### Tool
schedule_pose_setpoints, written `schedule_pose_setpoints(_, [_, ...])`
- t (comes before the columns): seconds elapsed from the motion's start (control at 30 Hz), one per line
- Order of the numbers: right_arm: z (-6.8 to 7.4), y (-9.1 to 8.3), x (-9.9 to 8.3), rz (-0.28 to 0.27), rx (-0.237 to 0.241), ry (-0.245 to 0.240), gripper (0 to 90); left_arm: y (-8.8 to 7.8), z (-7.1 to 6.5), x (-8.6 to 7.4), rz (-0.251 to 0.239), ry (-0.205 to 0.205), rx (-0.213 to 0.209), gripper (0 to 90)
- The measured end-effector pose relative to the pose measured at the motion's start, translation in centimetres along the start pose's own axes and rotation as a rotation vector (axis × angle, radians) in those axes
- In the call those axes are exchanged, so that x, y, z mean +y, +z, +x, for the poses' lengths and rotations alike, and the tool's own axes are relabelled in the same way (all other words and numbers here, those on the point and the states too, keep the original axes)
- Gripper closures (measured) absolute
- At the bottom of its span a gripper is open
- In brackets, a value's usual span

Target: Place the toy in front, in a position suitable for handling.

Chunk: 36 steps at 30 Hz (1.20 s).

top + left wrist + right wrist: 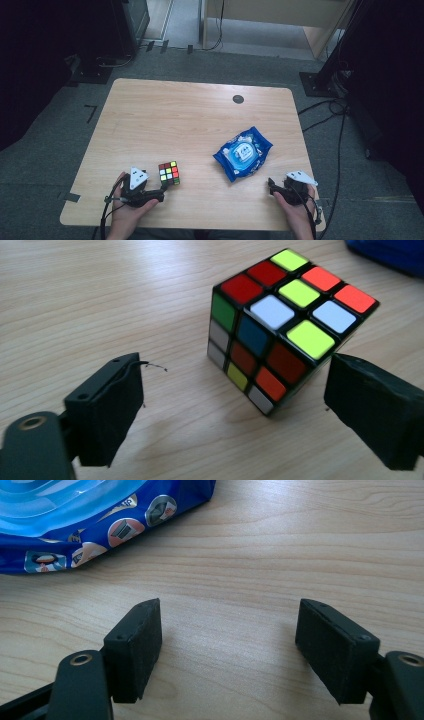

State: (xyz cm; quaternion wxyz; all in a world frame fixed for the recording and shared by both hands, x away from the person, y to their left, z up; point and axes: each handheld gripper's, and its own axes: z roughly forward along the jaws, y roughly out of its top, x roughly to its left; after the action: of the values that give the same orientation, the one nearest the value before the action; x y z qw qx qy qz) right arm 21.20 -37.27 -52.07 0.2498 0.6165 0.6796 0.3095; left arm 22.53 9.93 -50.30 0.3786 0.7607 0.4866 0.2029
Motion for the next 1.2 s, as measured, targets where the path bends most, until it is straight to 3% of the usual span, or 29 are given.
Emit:
schedule_pose_setpoints(0.2, [0.1,0.0,0.0,0.000,-0.007,-0.003,27.6,0.1,0.8,0.0,-0.010,-0.069,0.048,14.6])
schedule_pose_setpoints(0.27, [0.1,0.0,0.0,-0.001,-0.008,-0.004,27.6,0.0,1.0,0.0,-0.026,-0.084,0.007,14.6])
schedule_pose_setpoints(0.33, [0.1,0.0,0.0,-0.002,-0.008,-0.005,27.5,0.0,0.3,0.0,-0.042,-0.044,-0.046,14.0])
schedule_pose_setpoints(0.43, [0.1,0.1,0.0,-0.002,-0.008,-0.003,27.4,0.2,-0.3,0.1,-0.042,-0.026,-0.055,12.4])
schedule_pose_setpoints(0.53, [0.1,0.1,0.0,-0.004,-0.010,-0.003,27.3,1.1,-1.2,0.6,-0.027,-0.028,-0.018,6.5])
schedule_pose_setpoints(0.67, [0.1,0.0,0.0,-0.008,-0.012,0.003,26.6,2.0,-1.9,1.4,-0.021,-0.012,0.017,6.5])
schedule_pose_setpoints(0.8, [0.4,-0.2,0.1,-0.026,-0.032,0.003,26.5,3.2,-2.4,2.0,0.020,0.012,0.042,6.9])
schedule_pose_setpoints(0.93, [1.1,-0.5,0.4,-0.042,-0.024,-0.012,27.6,3.9,-2.1,2.4,0.036,0.008,0.076,19.2])
schedule_pose_setpoints(0.97, [1.5,-0.7,0.7,-0.054,-0.014,-0.014,28.5,4.0,-2.0,2.5,0.034,0.014,0.078,27.2])
schedule_pose_setpoints(1.0, [1.5,-0.7,0.7,-0.054,-0.014,-0.014,28.5,4.0,-1.9,2.6,0.026,0.018,0.083,27.2])
schedule_pose_setpoints(1.03, [1.7,-0.8,0.8,-0.056,-0.009,-0.015,28.8,3.9,-1.7,2.7,0.014,0.016,0.095,32.6])
schedule_pose_setpoints(1.2, [3.0,-0.9,1.8,-0.099,0.009,-0.032,31.1,4.7,-0.1,3.9,-0.003,-0.018,0.109,34.0])
